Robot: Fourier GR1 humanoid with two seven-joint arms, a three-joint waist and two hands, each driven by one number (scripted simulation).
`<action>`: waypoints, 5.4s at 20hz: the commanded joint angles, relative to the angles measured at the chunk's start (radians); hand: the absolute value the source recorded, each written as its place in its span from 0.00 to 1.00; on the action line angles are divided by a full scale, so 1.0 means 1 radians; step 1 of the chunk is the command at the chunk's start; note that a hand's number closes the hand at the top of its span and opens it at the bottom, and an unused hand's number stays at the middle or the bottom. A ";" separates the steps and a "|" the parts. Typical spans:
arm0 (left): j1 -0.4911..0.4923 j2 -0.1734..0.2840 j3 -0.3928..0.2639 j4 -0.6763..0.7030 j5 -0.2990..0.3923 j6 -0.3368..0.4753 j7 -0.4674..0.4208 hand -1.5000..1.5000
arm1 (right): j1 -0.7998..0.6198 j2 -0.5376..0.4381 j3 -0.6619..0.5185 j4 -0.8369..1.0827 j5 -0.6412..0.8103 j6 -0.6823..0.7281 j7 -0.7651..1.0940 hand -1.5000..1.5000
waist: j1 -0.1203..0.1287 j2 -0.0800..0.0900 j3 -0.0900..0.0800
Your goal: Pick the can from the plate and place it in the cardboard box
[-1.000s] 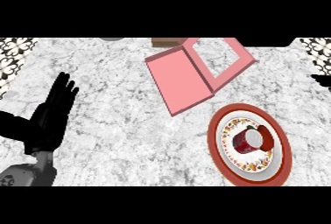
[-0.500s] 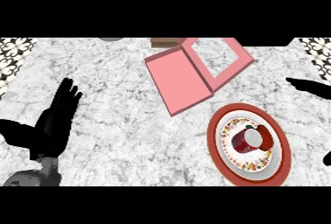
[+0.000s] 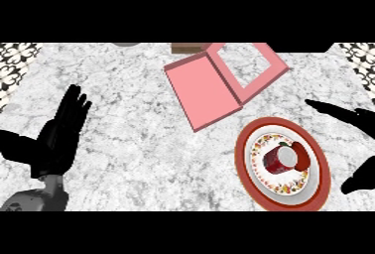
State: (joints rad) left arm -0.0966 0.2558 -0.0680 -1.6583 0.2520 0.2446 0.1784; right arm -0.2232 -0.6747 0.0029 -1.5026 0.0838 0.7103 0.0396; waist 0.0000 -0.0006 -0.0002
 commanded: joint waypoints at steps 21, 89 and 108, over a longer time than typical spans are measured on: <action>-0.004 -0.086 0.073 -0.040 -0.101 -0.060 0.052 0.50 | -0.002 0.227 -0.019 0.049 0.314 -0.026 -0.024 0.00 | 0.004 0.000 0.000; -0.141 -0.183 0.061 0.049 -0.155 -0.191 0.079 0.50 | -0.561 0.674 0.812 0.162 0.832 -0.657 0.639 1.00 | 0.177 0.013 -0.002; -0.125 -0.181 0.074 0.053 -0.175 -0.165 0.070 0.50 | -1.077 0.674 0.744 0.365 0.695 -0.989 1.246 1.00 | 0.113 0.007 -0.004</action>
State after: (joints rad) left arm -0.2183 0.0743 0.0140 -1.5892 0.0865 0.0724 0.2352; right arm -1.2171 -0.0104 0.7475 -1.2083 0.8367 -0.2266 1.1058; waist 0.1252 0.0052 -0.0044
